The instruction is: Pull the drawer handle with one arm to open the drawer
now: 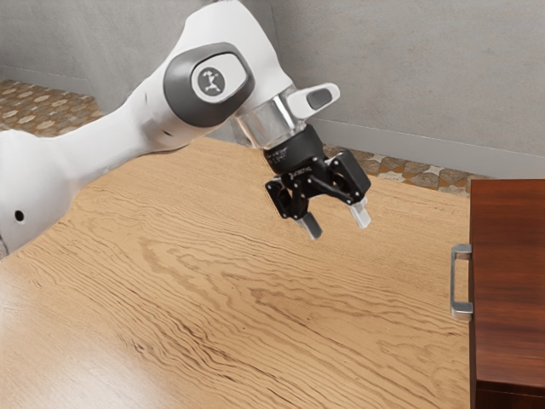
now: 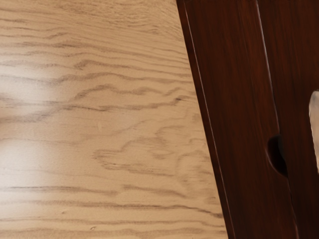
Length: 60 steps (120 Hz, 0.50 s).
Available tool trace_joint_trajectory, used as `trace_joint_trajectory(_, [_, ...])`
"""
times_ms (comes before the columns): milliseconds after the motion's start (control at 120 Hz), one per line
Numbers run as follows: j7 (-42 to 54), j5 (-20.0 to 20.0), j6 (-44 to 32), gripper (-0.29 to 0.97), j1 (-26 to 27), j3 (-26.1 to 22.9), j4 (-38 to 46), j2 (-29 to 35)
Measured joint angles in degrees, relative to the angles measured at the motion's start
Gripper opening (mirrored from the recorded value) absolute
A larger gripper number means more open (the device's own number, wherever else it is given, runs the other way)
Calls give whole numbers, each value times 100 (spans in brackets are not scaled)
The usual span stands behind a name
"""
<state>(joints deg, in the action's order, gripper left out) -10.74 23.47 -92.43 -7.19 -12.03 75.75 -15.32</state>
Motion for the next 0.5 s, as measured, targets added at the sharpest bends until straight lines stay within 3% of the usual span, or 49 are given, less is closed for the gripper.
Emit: trace_joint_trajectory(500, [-300, 281, -1420, 65, 741, -133, 537, -223])
